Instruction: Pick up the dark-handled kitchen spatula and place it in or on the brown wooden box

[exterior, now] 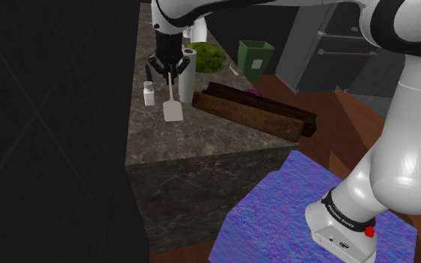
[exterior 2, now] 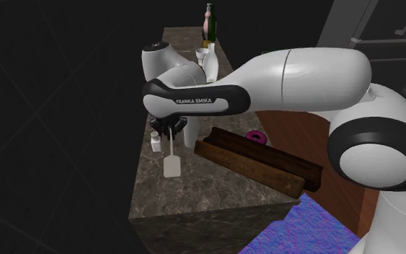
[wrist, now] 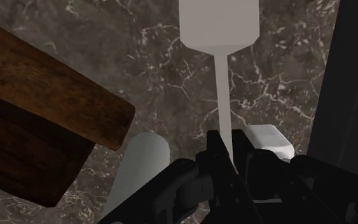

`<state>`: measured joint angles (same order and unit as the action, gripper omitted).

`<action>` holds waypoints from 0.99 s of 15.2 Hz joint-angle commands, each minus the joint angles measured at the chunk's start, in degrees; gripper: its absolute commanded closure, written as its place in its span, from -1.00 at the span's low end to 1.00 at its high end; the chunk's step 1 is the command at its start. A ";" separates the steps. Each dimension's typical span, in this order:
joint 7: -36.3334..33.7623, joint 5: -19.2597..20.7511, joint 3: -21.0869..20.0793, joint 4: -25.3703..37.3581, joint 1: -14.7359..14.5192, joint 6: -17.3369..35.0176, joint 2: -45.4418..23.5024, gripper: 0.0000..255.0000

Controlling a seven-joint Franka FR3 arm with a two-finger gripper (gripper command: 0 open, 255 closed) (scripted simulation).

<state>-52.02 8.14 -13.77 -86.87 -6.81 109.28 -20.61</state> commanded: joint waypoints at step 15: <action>6.96 -4.29 1.39 -14.18 5.06 -0.79 15.79 1.00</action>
<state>-46.29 4.48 -12.77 -97.68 -2.58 107.31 -7.18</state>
